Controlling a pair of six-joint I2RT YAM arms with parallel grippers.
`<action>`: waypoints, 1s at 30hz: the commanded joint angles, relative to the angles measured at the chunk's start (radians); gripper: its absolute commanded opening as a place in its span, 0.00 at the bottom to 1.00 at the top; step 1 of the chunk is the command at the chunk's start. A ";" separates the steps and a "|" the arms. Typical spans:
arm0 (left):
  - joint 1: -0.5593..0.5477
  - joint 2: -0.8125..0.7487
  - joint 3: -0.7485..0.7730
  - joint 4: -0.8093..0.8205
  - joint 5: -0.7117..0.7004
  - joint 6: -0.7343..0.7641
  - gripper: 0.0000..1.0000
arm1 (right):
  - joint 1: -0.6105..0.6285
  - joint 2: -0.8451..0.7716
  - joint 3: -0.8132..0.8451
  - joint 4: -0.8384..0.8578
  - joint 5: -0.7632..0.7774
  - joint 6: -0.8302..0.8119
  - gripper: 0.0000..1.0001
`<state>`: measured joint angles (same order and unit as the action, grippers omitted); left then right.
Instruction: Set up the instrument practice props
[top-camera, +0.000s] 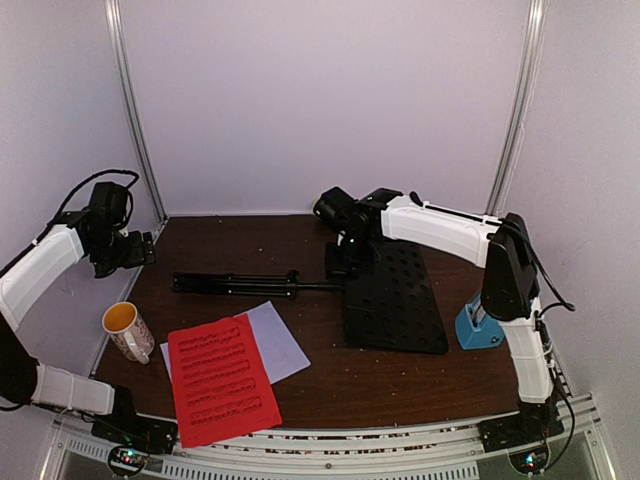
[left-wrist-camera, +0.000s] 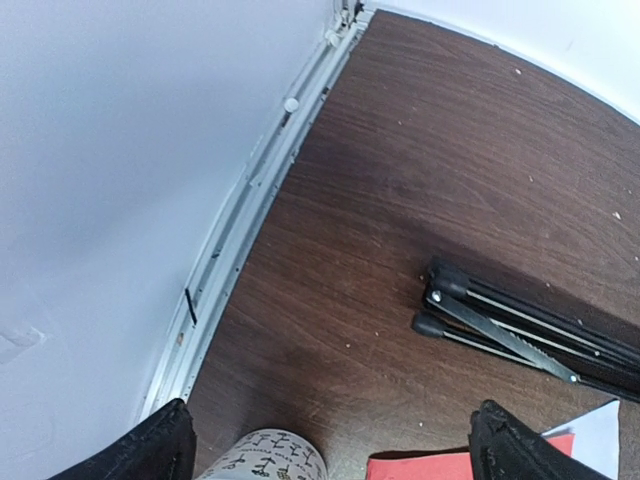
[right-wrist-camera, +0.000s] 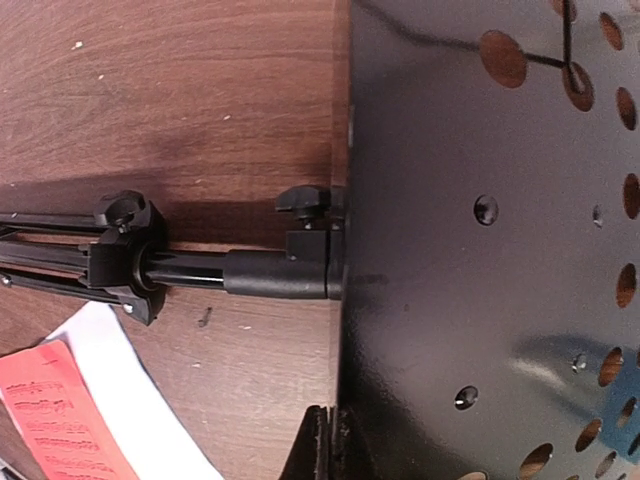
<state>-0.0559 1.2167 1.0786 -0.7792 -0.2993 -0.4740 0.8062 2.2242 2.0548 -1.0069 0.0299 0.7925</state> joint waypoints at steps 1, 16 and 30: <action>-0.005 0.024 0.065 -0.005 -0.070 -0.019 0.98 | -0.005 -0.037 0.086 -0.041 0.171 -0.090 0.00; -0.005 0.054 0.155 -0.003 -0.076 -0.021 0.98 | 0.007 -0.142 0.243 -0.019 0.442 -0.337 0.00; -0.005 -0.015 0.116 0.133 0.102 0.070 0.98 | 0.073 -0.335 0.242 0.224 0.701 -0.770 0.00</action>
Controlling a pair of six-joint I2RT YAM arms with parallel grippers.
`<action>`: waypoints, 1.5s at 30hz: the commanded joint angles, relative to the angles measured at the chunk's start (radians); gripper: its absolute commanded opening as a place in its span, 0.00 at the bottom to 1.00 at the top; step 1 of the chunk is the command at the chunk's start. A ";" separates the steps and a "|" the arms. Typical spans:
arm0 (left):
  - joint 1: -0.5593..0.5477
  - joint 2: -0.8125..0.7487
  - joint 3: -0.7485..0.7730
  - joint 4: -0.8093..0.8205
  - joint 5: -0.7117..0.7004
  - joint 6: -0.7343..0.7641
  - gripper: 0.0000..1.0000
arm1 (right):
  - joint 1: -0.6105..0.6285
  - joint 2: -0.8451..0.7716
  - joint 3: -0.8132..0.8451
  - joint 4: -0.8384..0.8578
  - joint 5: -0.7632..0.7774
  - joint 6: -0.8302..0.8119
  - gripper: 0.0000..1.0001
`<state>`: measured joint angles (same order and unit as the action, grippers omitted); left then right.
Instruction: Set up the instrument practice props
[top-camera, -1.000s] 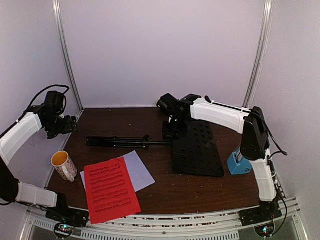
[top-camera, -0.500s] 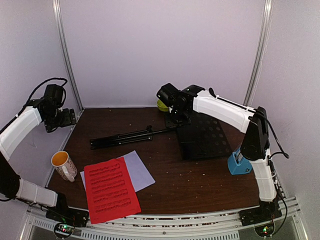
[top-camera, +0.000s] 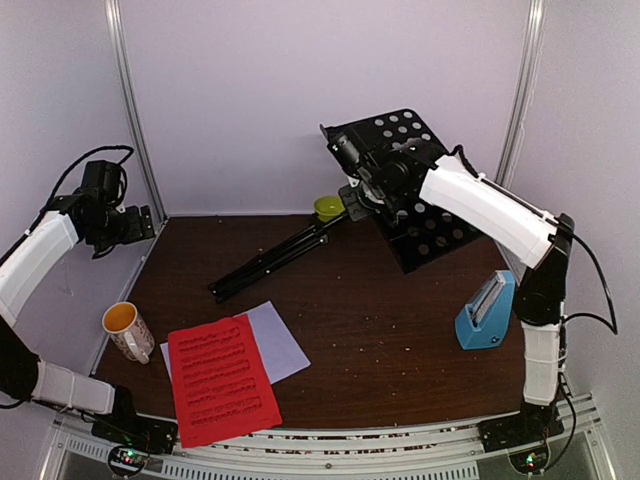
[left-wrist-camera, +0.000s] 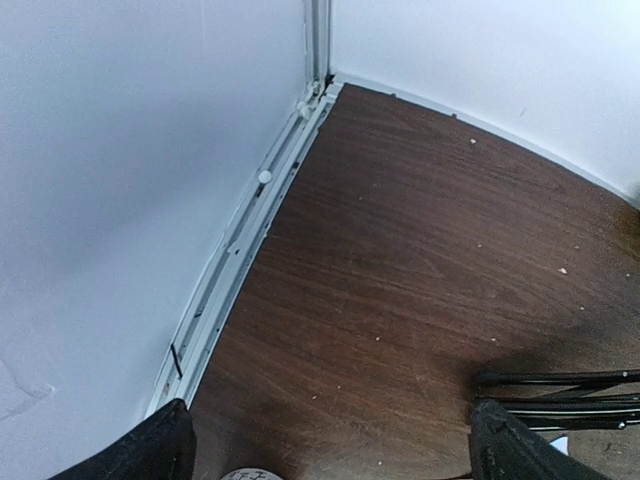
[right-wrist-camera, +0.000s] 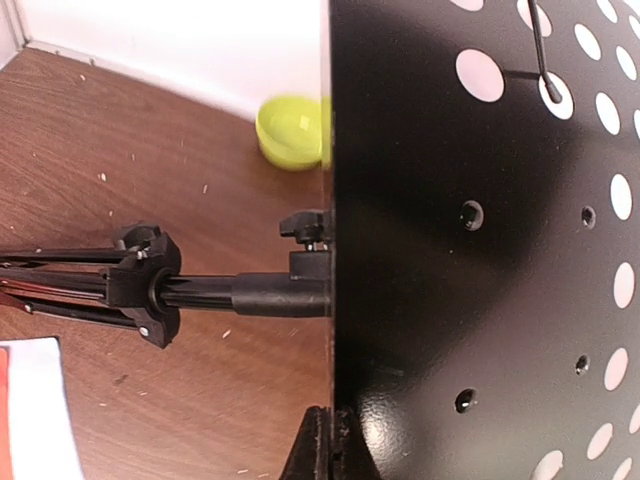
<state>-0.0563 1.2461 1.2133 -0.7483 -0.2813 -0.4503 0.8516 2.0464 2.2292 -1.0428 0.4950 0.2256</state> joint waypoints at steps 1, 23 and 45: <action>-0.005 -0.051 -0.025 0.115 0.103 0.055 0.98 | 0.033 -0.168 0.067 0.286 0.247 -0.242 0.00; -0.076 -0.139 -0.178 0.421 0.446 0.137 0.97 | 0.157 -0.326 0.010 0.791 0.337 -1.058 0.00; -0.537 -0.007 -0.318 0.885 0.311 0.361 0.87 | 0.232 -0.378 -0.158 1.104 0.373 -1.461 0.00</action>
<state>-0.5167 1.1683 0.9028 -0.0422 0.0715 -0.1726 1.0729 1.7844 2.0388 -0.1608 0.8597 -1.2102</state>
